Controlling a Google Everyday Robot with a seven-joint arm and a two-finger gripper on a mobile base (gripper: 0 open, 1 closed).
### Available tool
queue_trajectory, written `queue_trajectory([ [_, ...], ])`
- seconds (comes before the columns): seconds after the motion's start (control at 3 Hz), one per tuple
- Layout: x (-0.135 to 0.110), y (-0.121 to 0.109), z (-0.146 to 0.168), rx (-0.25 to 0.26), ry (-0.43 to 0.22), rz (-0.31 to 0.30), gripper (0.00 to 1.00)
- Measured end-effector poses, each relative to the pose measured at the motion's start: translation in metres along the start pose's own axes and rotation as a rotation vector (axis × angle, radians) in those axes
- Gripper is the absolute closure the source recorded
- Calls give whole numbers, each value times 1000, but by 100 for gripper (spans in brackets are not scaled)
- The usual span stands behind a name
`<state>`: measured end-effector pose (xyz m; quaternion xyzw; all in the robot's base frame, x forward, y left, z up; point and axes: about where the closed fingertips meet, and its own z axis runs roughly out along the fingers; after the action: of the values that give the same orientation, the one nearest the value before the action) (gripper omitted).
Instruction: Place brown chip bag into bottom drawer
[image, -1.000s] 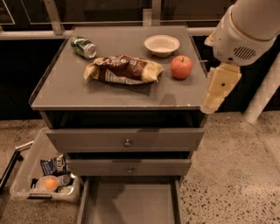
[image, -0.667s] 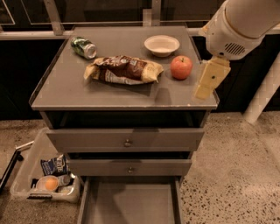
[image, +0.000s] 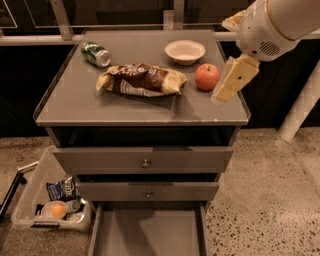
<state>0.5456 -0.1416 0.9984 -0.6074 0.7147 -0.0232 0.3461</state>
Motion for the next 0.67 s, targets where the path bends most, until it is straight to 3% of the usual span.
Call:
queue_trajectory([
  [0.67, -6, -4, 0, 9, -25, -11, 0],
])
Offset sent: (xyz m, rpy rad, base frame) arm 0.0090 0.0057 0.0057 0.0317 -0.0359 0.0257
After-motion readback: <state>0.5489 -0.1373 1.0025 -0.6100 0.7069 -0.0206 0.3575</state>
